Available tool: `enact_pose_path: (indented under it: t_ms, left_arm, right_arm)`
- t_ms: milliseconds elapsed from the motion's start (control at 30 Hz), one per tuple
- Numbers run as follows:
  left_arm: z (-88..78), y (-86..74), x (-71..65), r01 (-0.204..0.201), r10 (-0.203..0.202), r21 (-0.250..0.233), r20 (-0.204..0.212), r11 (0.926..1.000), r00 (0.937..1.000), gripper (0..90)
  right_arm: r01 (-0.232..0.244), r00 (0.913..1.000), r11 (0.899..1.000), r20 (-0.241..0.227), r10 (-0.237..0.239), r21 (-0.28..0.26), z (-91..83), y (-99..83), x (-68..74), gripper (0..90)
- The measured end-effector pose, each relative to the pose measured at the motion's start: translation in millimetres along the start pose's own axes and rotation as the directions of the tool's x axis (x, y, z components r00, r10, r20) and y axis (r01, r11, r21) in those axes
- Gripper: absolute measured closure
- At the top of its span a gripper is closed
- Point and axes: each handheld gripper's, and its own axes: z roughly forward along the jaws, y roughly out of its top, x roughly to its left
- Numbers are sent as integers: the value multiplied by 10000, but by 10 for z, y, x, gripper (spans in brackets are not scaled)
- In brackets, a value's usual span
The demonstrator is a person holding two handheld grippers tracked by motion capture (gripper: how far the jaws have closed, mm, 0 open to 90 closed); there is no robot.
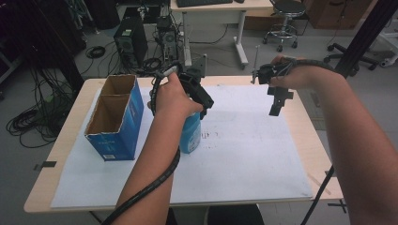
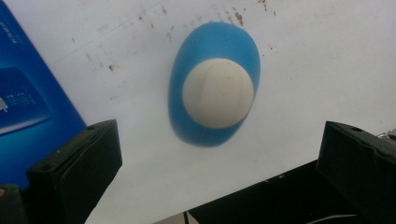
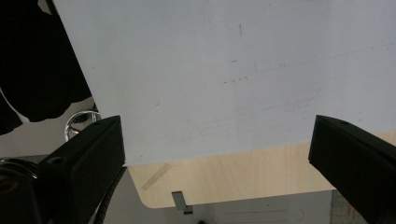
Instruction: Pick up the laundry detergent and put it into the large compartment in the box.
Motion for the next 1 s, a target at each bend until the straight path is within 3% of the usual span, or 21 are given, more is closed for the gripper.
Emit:
enact_pose_path:
  t_ms: [233, 300, 1000]
  left_arm:
    - [96, 39, 6, -90, 90, 48, -33, 9999, 10000, 2]
    - [117, 56, 0, -282, 282, 32, -74, 9996, 9996, 2]
    - [382, 136, 61, -305, 304, 283, 39, 9991, 9995, 2]
  right_arm:
    - [1, 10000, 9999, 22, -1, 118, -5, 18, 8, 35]
    - [-2, 10000, 9999, 16, 2, 125, -2, 16, 6, 35]
    - [-108, 9999, 9998, -96, 109, 179, 94, -12, -26, 35]
